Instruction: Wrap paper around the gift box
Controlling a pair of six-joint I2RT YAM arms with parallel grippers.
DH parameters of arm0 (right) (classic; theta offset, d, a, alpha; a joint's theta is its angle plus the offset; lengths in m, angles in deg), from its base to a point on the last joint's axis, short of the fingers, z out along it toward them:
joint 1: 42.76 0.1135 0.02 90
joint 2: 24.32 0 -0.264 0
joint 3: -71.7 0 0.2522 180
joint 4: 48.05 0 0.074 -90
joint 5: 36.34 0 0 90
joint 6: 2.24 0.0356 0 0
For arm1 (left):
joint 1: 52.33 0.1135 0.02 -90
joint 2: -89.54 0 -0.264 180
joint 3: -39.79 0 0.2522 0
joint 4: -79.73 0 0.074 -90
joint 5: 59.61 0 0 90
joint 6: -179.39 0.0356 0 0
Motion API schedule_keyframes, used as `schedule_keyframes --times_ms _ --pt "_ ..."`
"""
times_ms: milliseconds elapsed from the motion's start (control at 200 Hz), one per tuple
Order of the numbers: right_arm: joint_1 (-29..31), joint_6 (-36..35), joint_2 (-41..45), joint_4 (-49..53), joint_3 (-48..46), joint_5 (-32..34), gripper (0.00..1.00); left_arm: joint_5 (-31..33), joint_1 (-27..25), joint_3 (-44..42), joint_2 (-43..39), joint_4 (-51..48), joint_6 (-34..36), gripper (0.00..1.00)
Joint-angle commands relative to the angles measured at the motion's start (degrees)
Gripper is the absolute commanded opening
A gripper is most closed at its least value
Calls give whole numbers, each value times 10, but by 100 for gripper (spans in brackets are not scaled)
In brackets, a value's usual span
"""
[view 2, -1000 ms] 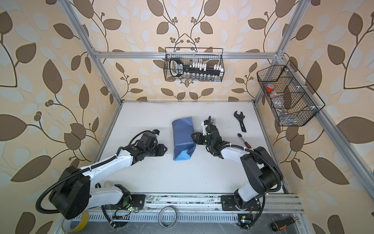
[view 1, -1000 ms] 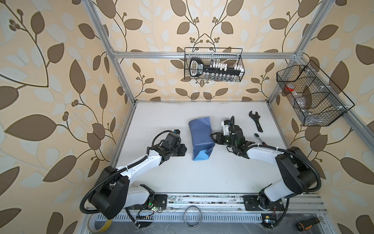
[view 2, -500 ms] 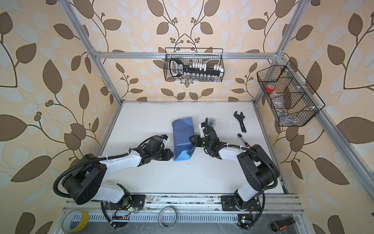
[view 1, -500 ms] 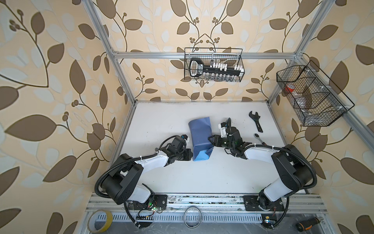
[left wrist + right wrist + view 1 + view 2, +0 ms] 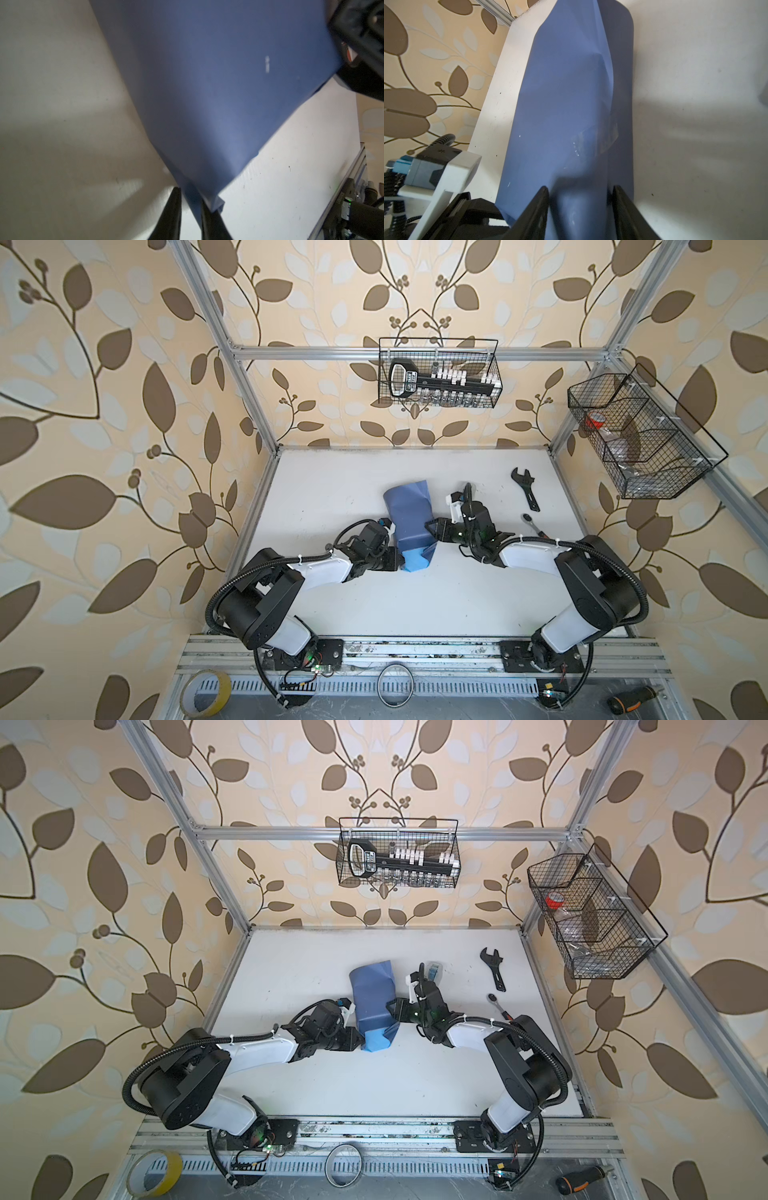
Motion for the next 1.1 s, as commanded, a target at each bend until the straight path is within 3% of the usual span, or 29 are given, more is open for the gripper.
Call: schedule_keyframes --times_ms 0,775,1095 --pt "6 3 -11 -7 -7 -6 51 14 -6 19 1 31 -6 23" --pt "10 7 -14 -10 -8 -5 50 50 -34 18 32 124 -27 22" --pt "10 7 -19 -12 -8 -3 50 50 -36 4 37 183 -38 27"
